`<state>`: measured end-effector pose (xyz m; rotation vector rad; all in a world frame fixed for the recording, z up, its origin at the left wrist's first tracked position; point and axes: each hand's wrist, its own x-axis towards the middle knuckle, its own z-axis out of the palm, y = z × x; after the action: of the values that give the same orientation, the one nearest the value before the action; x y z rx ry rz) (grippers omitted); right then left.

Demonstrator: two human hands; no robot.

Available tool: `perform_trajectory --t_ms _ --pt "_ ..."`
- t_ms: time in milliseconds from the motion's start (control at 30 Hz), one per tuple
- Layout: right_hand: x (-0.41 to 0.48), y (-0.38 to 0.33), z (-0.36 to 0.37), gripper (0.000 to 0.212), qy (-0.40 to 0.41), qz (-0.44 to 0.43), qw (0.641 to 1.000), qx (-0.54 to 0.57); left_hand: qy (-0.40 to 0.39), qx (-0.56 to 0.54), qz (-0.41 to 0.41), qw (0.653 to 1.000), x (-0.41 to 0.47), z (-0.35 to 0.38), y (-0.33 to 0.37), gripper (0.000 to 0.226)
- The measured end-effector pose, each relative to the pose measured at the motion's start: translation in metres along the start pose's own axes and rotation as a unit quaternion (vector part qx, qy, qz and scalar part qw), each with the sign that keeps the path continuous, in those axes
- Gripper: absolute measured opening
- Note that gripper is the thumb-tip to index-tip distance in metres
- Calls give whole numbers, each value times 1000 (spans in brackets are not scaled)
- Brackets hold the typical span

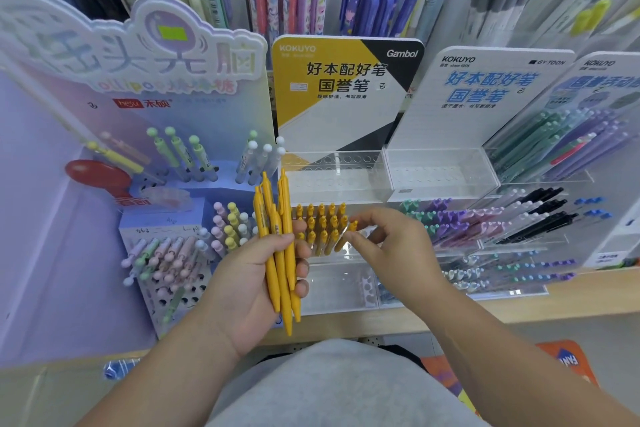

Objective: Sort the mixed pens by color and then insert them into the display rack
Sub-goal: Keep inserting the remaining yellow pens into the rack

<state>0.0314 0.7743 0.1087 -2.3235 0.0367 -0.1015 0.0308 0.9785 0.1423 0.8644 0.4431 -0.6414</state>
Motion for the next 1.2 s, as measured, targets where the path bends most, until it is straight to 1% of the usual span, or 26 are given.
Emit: perform_trajectory --t_ms 167,467,767,967,1200 --pt "1 2 8 19 12 -12 1000 -15 -3 2 2 1000 -1 -1 1 34" --pt "3 1 9 18 -1 -32 998 -53 -15 2 1 1000 -3 0 1 32" --pt "8 1 0 15 -18 -23 997 -75 -21 -2 1 1000 0 -2 4 33" --pt "4 5 11 15 -20 -61 992 -106 -21 -3 2 1000 1 -2 5 33" --pt "3 7 16 13 -18 -40 992 -114 -15 -1 2 1000 2 -2 5 35"
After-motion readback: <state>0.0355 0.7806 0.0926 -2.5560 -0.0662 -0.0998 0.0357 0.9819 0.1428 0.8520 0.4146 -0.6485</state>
